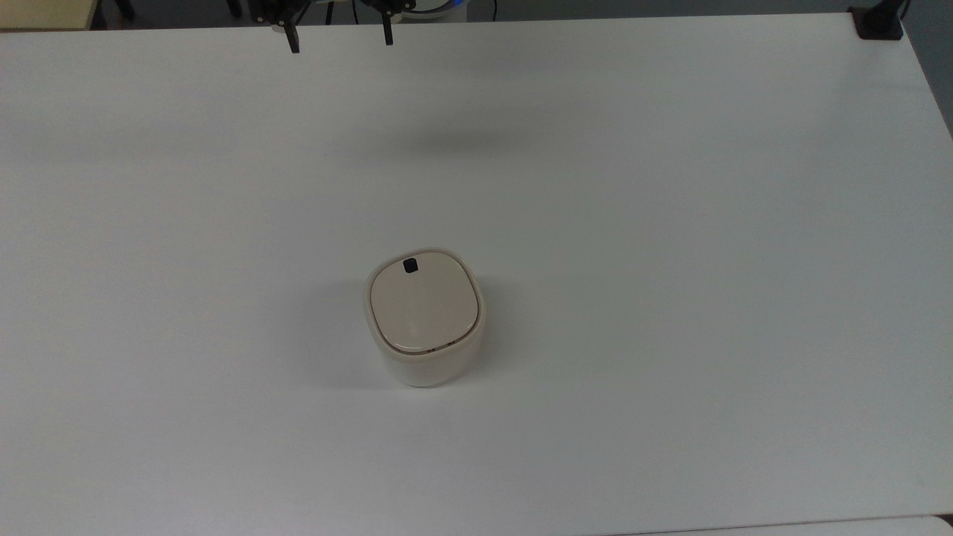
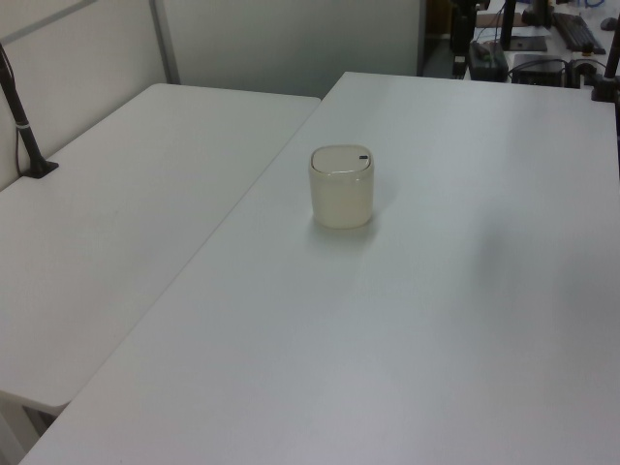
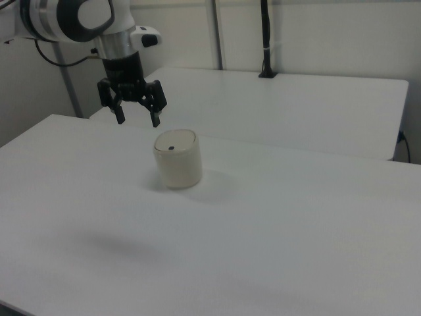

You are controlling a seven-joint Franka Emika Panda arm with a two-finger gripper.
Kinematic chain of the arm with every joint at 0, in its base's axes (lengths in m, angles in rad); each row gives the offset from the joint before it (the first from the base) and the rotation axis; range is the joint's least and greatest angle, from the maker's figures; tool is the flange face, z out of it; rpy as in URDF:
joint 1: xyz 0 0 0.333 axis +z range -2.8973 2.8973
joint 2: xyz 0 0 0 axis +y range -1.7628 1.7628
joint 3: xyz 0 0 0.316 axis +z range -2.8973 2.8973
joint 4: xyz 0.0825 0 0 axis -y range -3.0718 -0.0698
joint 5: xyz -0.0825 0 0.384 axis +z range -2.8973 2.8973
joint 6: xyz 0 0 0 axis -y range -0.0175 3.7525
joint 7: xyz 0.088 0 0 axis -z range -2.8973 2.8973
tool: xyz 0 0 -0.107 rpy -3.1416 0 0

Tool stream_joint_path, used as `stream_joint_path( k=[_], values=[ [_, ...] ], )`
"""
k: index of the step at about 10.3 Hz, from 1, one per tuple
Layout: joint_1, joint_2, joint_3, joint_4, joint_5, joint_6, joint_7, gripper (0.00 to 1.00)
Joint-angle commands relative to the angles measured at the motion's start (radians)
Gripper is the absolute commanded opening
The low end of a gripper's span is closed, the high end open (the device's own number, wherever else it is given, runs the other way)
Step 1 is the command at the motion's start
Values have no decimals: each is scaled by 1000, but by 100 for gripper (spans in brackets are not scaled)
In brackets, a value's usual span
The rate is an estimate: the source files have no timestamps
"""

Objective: Open the trash bin

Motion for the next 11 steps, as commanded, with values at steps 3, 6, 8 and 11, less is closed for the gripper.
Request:
stream_joint_path(
  k=[3, 6, 8, 11],
  values=[
    [3, 54, 6, 7, 12, 65, 51, 57],
    [10, 110, 26, 5, 24, 237, 400, 2],
    [28, 144, 35, 4, 25, 317, 588, 0],
    [42, 209, 35, 3, 10, 473, 921, 0]
  ],
)
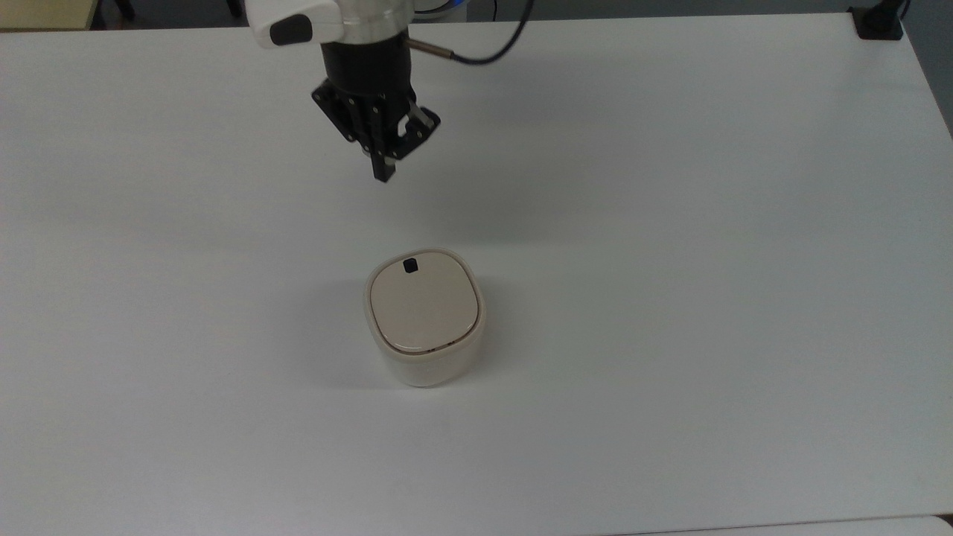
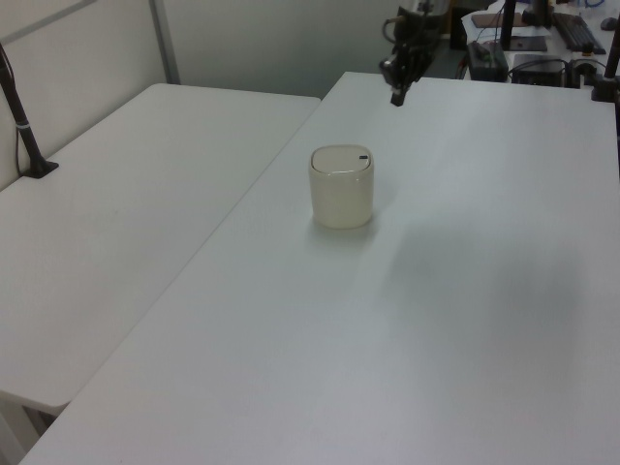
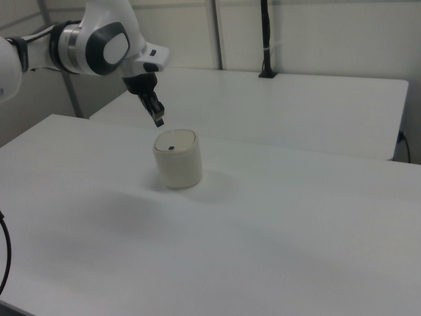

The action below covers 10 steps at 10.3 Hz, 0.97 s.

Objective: Open the trash bin
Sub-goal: 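Lower the gripper onto the bin lid near its dark hole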

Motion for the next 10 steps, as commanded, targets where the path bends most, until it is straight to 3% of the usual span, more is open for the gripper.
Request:
stream_joint_path(
  k=[1, 4, 10],
  values=[
    [16, 50, -3, -3, -7, 138, 236, 0],
    [47, 104, -5, -15, -132, 226, 381, 0],
    [77, 159, -3, -37, -298, 266, 393, 0]
  ],
)
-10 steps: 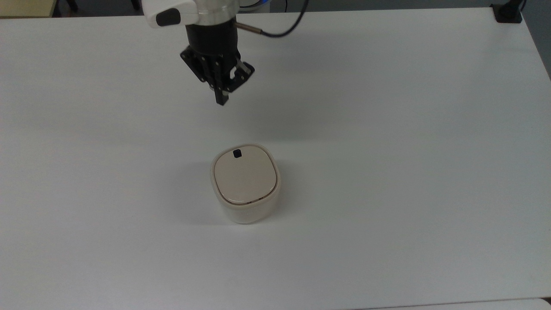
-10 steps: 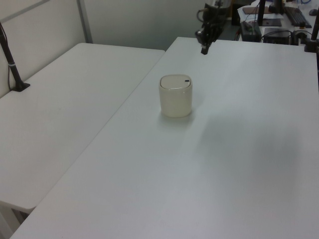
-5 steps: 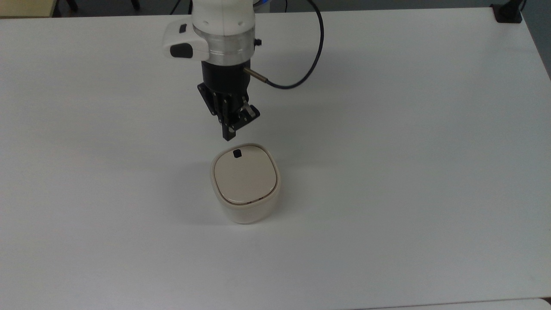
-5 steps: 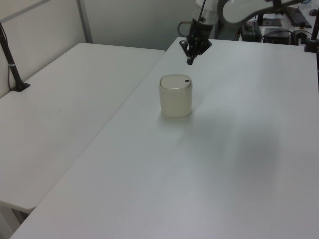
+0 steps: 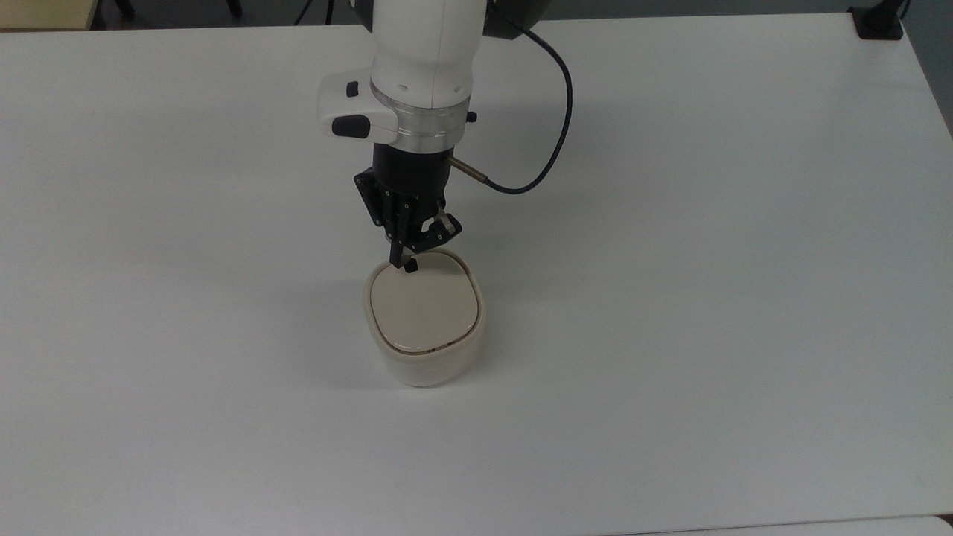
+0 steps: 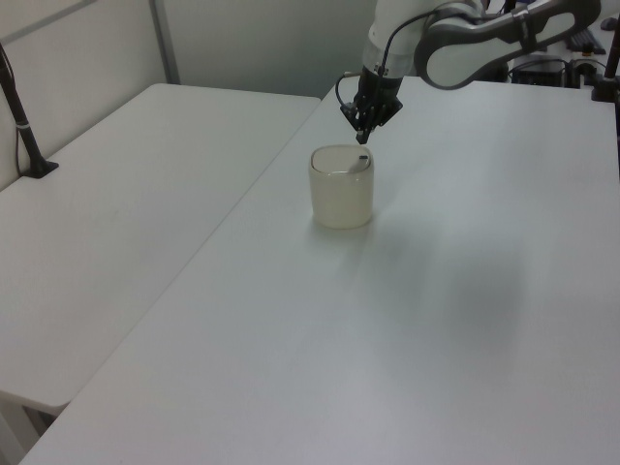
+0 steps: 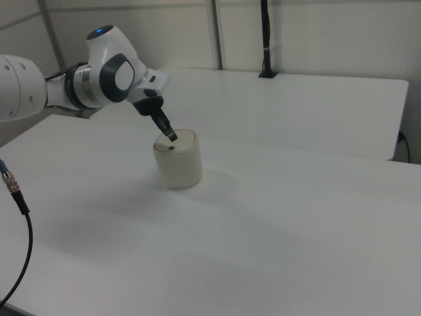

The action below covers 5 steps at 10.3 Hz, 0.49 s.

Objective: Open the trash bin
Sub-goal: 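Lower the gripper onto the bin lid near its dark hole, then hook the gripper fingers into the lid hole and pull upward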

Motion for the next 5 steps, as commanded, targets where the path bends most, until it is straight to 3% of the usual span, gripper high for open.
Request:
stream_joint_path(
  k=[1, 5],
  values=[
    [16, 10, -5, -21, -78, 40, 24, 0],
    [25, 25, -3, -33, -119, 48, 24, 0]
  ],
)
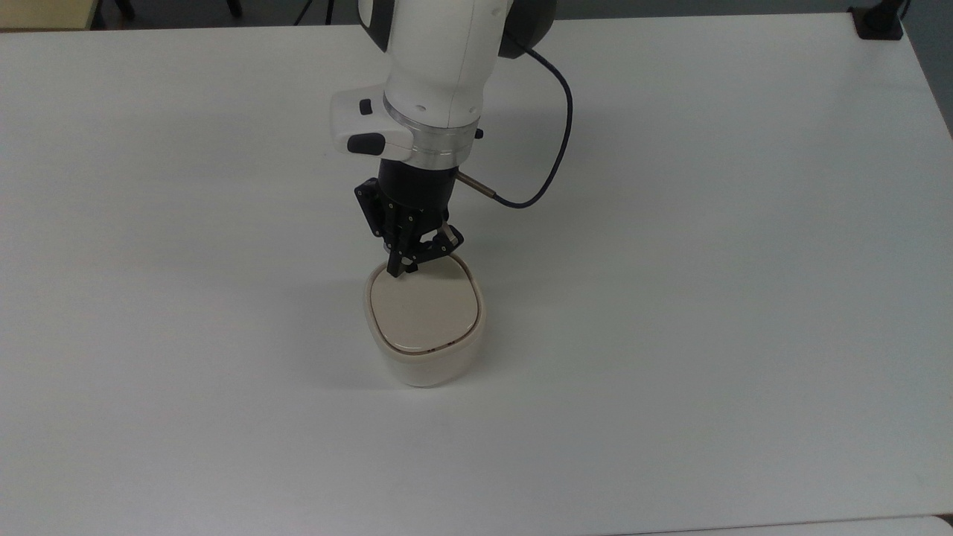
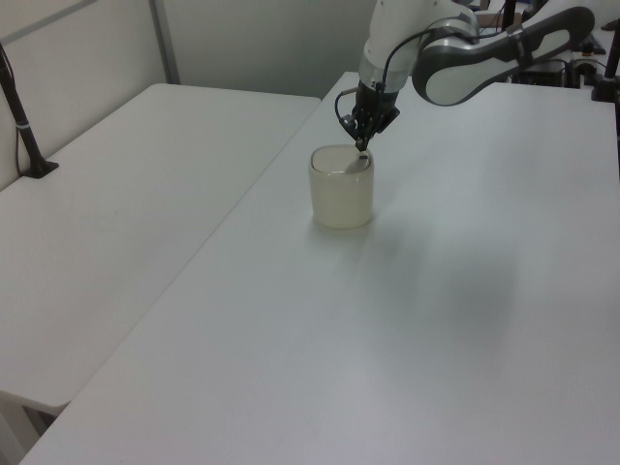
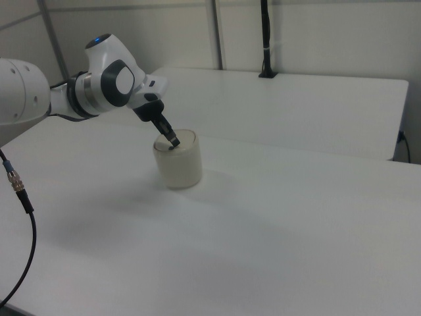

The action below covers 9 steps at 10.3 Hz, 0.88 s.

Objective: Open the trash bin
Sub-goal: 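Hook the gripper fingers into the lid hole and pull upward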

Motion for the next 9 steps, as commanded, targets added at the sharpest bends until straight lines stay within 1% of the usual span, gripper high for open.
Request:
stream_joint_path(
  k=[1, 2, 5, 7, 8, 9],
  values=[
    [13, -5, 6, -31, -25, 33, 25, 0],
    [13, -5, 15, -36, -25, 33, 25, 0],
    [19, 12, 17, -44, -36, 35, 25, 0],
    [19, 24, 24, -44, -73, 39, 27, 0],
    [18, 23, 29, -44, -74, 39, 27, 0],
    [13, 15, 29, -41, -58, 39, 30, 0]
  ],
)
